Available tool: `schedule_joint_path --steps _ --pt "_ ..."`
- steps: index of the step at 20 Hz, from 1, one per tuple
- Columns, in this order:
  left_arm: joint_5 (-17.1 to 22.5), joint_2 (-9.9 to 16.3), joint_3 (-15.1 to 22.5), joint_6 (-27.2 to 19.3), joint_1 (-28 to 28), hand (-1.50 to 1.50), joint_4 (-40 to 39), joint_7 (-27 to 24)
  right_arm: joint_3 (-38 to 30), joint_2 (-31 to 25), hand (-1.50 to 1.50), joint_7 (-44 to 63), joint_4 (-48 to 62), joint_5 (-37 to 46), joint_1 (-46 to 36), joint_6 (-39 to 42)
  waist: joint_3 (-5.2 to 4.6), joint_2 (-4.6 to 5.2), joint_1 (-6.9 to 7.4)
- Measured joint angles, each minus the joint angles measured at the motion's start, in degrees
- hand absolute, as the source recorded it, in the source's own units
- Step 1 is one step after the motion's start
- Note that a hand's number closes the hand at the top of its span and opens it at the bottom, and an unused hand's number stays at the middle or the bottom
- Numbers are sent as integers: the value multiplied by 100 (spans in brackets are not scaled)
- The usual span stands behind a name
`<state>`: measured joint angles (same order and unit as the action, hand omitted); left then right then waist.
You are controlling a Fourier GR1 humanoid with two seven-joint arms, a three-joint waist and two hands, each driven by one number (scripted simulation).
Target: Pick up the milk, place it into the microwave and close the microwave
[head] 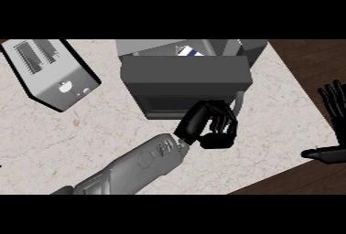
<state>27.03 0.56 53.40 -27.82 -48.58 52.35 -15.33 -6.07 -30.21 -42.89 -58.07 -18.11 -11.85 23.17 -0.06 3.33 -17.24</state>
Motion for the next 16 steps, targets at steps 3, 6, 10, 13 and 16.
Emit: schedule_joint_path --steps 3,6,10,13,16 --pt "144 15 -76 -71 -283 150 -168 37 46 -18 -150 96 -102 -85 -122 62 11 49 -104" --pt "278 25 -140 -139 -512 150 -343 51 93 -42 -150 204 -202 -185 -244 155 17 92 -187" --pt "431 58 -221 -222 -782 150 -573 64 149 -68 -150 344 -328 -322 -379 265 26 149 -329" --pt "553 87 -378 -294 -1050 150 -629 -3 182 -112 -150 448 -424 -414 -481 345 26 167 -421" --pt "655 22 -437 -309 -1267 150 -750 -32 238 -164 -150 564 -527 -498 -582 452 34 208 -500"
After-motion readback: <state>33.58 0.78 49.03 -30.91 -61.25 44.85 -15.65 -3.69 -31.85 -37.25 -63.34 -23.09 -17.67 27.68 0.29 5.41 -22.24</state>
